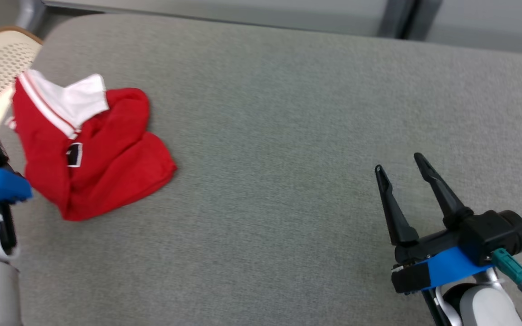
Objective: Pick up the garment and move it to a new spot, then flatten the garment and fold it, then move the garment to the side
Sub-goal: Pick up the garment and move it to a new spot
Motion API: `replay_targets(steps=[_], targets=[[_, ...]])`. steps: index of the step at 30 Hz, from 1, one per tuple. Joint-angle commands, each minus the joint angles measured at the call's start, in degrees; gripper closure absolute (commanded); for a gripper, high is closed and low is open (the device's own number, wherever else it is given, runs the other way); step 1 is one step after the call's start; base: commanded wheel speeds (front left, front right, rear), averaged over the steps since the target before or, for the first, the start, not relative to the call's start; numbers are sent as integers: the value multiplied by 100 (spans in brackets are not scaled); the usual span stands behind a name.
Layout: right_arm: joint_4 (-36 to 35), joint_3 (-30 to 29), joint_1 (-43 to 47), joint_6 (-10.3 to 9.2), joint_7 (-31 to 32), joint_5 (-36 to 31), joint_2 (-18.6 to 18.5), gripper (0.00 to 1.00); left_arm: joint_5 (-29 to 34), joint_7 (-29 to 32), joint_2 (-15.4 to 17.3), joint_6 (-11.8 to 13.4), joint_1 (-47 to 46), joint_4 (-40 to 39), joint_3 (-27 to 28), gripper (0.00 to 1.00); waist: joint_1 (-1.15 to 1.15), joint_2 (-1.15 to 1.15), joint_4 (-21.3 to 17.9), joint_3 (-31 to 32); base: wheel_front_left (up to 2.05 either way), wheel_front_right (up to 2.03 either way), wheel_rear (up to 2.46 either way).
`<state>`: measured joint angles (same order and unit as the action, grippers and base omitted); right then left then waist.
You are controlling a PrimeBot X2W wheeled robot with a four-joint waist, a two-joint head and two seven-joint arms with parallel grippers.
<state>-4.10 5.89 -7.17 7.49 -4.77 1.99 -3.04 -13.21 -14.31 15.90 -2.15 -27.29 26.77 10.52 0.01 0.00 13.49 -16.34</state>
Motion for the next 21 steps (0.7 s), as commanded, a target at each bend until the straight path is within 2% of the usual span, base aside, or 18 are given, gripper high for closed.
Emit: replay_targets(steps=[1,8,13,17,21], targets=[[-92,-26,-96,1,30,-60,-42,0,-4,15,126,-41,-259,170,12,0,-1,0,-388,-424,0,0,0],[-469,-143,-122,1,188,-157,-91,0,-70,335,516,-123,-1218,1424,-20,0,-1,0,-648,-908,0,0,0],[-657,-146,-200,1,248,-176,-139,0,-223,840,696,-263,-1635,2334,-39,0,-1,0,-730,-1193,0,0,0],[-693,-168,-235,1,244,-180,-160,0,-371,1210,726,-376,-1845,2945,-84,0,-1,0,-739,-1266,0,0,0],[-653,-152,-266,1,251,-193,-157,0,-545,1893,672,-452,-1914,3589,-134,0,-1,0,-747,-1248,0,0,0]])
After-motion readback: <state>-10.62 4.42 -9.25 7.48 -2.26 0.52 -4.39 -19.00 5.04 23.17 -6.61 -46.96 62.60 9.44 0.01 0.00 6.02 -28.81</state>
